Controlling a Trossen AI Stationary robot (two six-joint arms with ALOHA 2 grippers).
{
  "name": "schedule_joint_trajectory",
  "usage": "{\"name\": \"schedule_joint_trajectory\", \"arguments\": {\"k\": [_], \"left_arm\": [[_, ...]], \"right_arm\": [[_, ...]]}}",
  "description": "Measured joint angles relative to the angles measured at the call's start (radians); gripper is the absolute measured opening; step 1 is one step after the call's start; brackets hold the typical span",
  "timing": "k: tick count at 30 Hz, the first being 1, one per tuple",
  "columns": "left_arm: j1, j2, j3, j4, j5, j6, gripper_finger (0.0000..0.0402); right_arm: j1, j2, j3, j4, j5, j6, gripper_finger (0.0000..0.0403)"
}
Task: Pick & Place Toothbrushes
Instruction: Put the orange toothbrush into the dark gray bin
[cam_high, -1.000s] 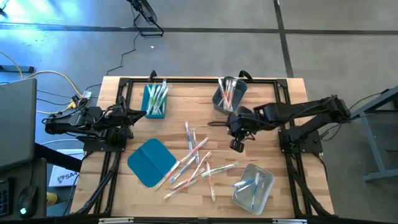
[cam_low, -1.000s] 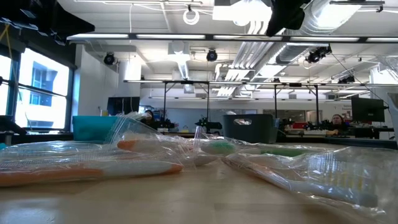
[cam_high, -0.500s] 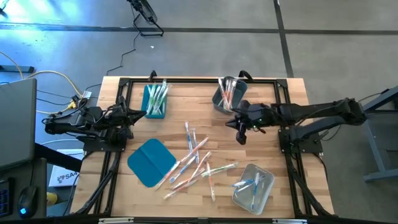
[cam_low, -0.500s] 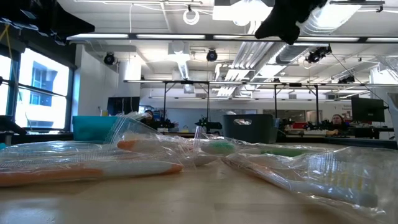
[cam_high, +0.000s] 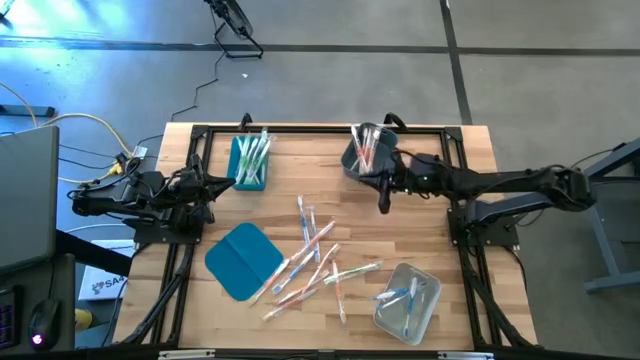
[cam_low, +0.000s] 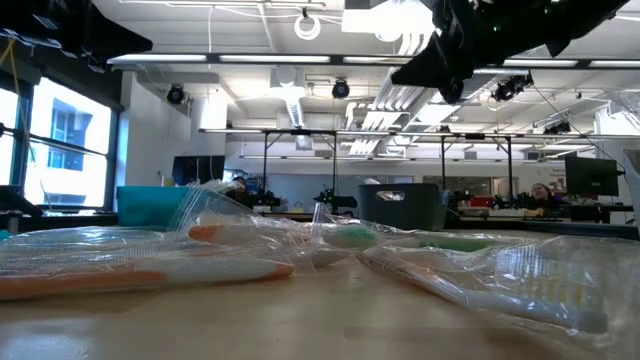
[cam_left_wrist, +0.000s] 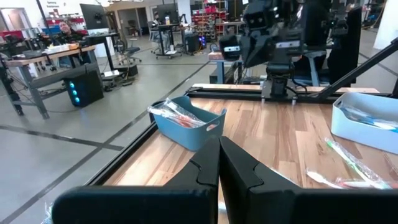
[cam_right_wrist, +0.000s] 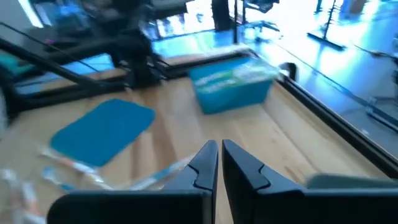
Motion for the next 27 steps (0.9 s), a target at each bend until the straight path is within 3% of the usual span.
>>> {"name": "schedule_joint_trajectory", "arguments": {"k": [27], "left_arm": [[0.0, 0.0, 0.0, -0.071, 0.01, -0.011, 0.0]], "right_arm": [[-0.063, 0.001, -0.021, -0.004, 0.021, -0.004, 0.0015]]}}
